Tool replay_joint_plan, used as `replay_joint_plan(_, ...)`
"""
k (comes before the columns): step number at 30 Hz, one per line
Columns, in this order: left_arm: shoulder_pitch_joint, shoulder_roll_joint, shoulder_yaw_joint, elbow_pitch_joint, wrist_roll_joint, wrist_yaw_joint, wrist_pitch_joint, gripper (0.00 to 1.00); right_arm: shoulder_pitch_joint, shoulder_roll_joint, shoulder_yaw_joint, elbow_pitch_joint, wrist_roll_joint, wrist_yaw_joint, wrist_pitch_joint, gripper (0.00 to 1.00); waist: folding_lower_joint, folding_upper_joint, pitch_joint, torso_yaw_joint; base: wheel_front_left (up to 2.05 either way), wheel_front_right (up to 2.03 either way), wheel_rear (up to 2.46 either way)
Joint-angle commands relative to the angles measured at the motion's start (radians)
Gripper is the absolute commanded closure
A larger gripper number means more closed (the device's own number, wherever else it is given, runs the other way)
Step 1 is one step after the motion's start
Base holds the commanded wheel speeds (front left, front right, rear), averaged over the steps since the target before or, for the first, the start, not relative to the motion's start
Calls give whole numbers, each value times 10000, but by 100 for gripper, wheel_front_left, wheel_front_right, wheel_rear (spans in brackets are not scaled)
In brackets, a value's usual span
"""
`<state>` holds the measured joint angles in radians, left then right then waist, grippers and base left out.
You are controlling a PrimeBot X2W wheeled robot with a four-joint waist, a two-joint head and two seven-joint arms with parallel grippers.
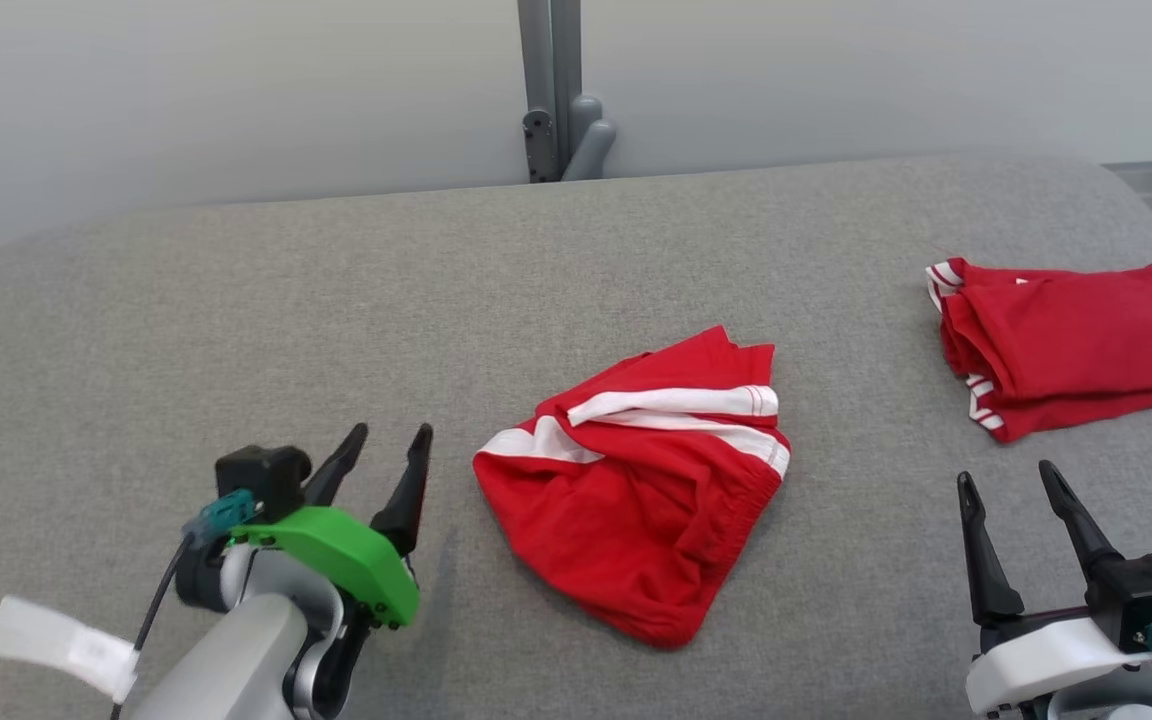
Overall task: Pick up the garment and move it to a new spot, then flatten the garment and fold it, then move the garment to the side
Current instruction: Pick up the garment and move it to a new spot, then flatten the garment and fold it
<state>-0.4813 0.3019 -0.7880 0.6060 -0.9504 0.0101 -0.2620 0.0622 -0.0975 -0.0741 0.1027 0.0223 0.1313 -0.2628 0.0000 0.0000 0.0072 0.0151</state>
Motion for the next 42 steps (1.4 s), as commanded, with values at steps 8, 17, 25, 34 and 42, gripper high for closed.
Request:
replay_joint_plan(8, 3095, 328, 2696, -2817, 2337, 682, -30, 0, 387, -122, -212, 11, -176, -14, -25, 0, 0, 0, -432, 702, 0, 0, 0)
replay_joint_plan(17, 5639, -44, 5081, -3946, 4704, -172, -29, 0, 670, 35, -554, 228, -242, -12, -25, 0, 0, 0, -679, 1026, 0, 0, 0)
replay_joint_plan(25, 6834, -1121, 6879, -4259, 5916, -858, -30, 0, 884, 111, -922, 512, -287, -12, -25, 0, 0, 0, -913, 1185, 0, 0, 0)
replay_joint_plan(34, 6961, -1758, 7639, -4144, 6711, -1319, -30, 0, 888, 156, -1039, 630, -286, -12, -25, 0, 0, 0, -903, 1268, 0, 0, 0)
replay_joint_plan(42, 6521, -1936, 7667, -4131, 7058, -1397, -30, 0, 713, 174, -1041, 584, -308, -12, -25, 0, 0, 0, -747, 1186, 0, 0, 0)
